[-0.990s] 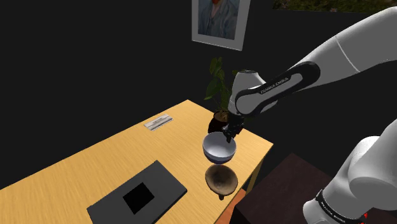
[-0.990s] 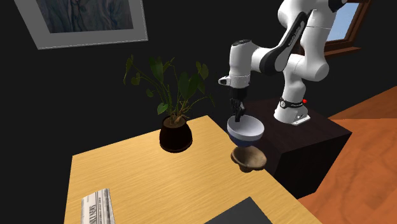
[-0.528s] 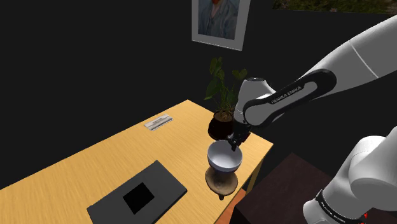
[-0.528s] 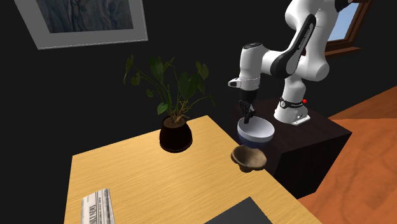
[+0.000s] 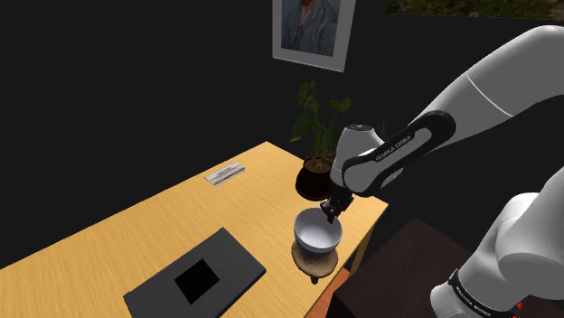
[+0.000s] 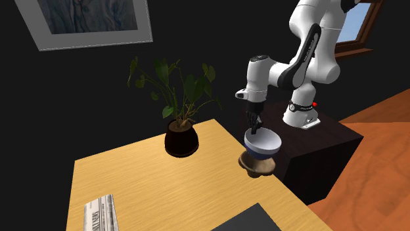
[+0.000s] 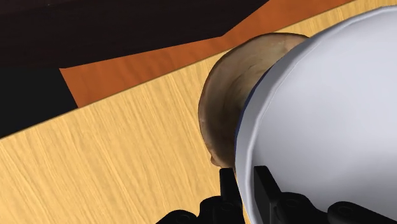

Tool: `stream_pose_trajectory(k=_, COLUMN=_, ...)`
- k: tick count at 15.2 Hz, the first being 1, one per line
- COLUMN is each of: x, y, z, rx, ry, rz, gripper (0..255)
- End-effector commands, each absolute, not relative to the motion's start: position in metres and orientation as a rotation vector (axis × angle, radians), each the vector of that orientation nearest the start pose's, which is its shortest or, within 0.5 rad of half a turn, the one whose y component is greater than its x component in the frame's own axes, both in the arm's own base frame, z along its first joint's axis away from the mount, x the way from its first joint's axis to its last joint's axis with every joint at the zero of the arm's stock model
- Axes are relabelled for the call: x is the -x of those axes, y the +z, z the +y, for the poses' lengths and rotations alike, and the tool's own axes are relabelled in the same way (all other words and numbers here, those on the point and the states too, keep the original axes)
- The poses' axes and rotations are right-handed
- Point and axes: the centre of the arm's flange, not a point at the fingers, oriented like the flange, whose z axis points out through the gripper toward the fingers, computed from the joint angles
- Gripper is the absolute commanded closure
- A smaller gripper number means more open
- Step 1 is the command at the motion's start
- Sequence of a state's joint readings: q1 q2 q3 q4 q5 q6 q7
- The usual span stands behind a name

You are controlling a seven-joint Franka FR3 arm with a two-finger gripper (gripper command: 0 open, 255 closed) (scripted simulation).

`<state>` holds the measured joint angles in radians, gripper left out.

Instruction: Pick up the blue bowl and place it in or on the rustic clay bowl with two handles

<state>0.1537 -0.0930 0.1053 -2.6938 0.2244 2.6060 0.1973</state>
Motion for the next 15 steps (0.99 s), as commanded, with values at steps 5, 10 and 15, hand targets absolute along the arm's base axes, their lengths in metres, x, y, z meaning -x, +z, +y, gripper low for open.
stream_pose_trajectory(k=5, x=-0.398, y=0.231, z=0.099, rx=3.031, ry=0.026, rz=0.200, gripper=255)
stream_pose_trajectory(k=10, x=-0.398, y=0.214, z=0.099, rx=3.031, ry=0.026, rz=0.200, gripper=255)
stream_pose_trajectory(k=15, x=-0.398, y=0.214, z=0.099, rx=3.031, ry=0.026, rz=0.200, gripper=255)
